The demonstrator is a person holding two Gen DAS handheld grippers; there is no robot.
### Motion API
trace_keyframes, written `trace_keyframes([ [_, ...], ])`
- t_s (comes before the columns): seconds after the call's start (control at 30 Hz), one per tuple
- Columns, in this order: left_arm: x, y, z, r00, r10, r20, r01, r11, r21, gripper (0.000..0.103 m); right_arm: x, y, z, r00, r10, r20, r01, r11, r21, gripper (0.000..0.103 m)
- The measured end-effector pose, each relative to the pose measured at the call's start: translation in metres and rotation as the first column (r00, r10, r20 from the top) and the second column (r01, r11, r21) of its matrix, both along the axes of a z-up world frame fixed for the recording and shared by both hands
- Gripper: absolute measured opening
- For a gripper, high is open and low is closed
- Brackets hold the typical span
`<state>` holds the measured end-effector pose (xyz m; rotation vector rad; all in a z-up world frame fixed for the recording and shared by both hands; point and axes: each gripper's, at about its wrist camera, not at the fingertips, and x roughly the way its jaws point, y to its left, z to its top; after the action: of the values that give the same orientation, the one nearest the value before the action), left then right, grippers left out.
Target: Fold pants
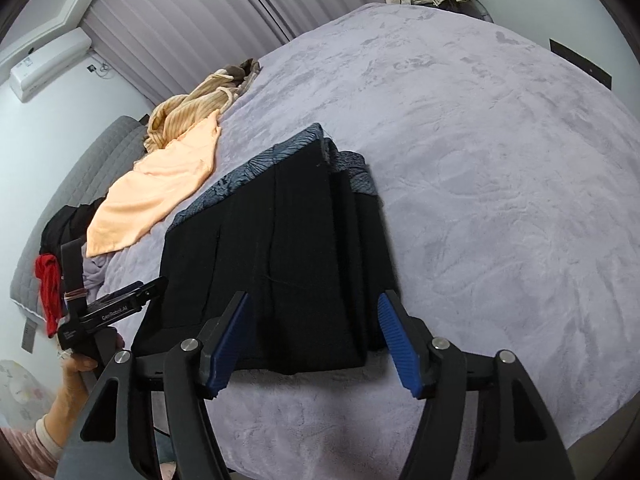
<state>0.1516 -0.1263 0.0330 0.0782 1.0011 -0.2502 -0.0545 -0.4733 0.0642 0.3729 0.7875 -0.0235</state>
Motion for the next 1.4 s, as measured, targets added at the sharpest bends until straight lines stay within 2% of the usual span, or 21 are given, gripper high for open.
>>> trace_keyframes([
  [0.17, 0.0, 0.003, -0.003, 1.0, 0.01, -0.011, -0.01, 1.0, -0.015, 0.102, -0.002, -0.016, -0.013, 1.0, -0.023, -0.018, 0.024, 0.998, 0.058, 0.073],
  [0.33, 0.0, 0.003, -0.003, 1.0, -0.002, -0.004, 0.002, 1.0, -0.009, 0.102, -0.002, -0.032, -0.026, 0.999, -0.029, -0.018, 0.032, 0.984, 0.178, 0.075],
  [0.47, 0.007, 0.008, -0.002, 0.999, -0.043, -0.03, 0.042, 0.998, -0.038, 0.102, 0.0, -0.033, -0.027, 1.0, -0.021, -0.018, 0.024, 0.982, 0.187, 0.075],
  [0.57, 0.013, 0.02, 0.0, 0.993, -0.073, -0.091, 0.058, 0.987, -0.152, 0.102, 0.002, -0.034, -0.023, 1.0, 0.0, -0.018, 0.003, 0.98, 0.197, 0.075],
  [0.67, 0.018, 0.03, -0.002, 0.971, -0.169, -0.169, 0.102, 0.933, -0.346, 0.102, 0.007, -0.043, -0.019, 1.0, 0.031, 0.0, -0.03, 0.97, 0.241, 0.075],
  [0.77, 0.018, 0.028, -0.009, 0.952, -0.228, -0.204, 0.124, 0.898, -0.422, 0.102, 0.02, -0.049, -0.015, 0.998, 0.067, 0.017, -0.069, 0.962, 0.265, 0.075],
  [0.93, 0.021, -0.009, -0.026, 0.914, -0.322, -0.248, 0.201, 0.888, -0.413, 0.102, 0.064, -0.056, -0.021, 0.982, 0.184, -0.031, -0.164, 0.932, 0.323, 0.083],
  [1.0, 0.024, -0.021, -0.03, 0.914, -0.332, -0.233, 0.217, 0.886, -0.41, 0.102, 0.081, -0.06, -0.032, 0.975, 0.198, -0.097, -0.157, 0.932, 0.328, 0.083],
  [1.07, 0.029, -0.025, -0.031, 0.917, -0.323, -0.233, 0.207, 0.887, -0.413, 0.102, 0.092, -0.066, -0.046, 0.971, 0.186, -0.148, -0.119, 0.919, 0.376, 0.083],
  [1.1, 0.032, -0.026, -0.032, 0.916, -0.318, -0.245, 0.197, 0.887, -0.418, 0.102, 0.094, -0.068, -0.048, 0.974, 0.182, -0.135, -0.116, 0.911, 0.395, 0.083],
  [1.23, 0.033, -0.028, -0.034, 0.915, -0.318, -0.248, 0.191, 0.883, -0.428, 0.103, 0.09, -0.064, -0.051, 0.979, 0.174, -0.11, -0.123, 0.922, 0.366, 0.079],
  [1.3, 0.028, -0.029, -0.031, 0.924, -0.31, -0.223, 0.195, 0.885, -0.423, 0.102, 0.088, -0.061, -0.051, 0.982, 0.158, -0.108, -0.111, 0.93, 0.35, 0.071],
  [1.4, 0.012, -0.029, -0.016, 0.933, -0.321, -0.165, 0.224, 0.874, -0.431, 0.082, 0.085, -0.051, -0.042, 0.985, 0.136, -0.11, -0.095, 0.945, 0.312, 0.063],
])
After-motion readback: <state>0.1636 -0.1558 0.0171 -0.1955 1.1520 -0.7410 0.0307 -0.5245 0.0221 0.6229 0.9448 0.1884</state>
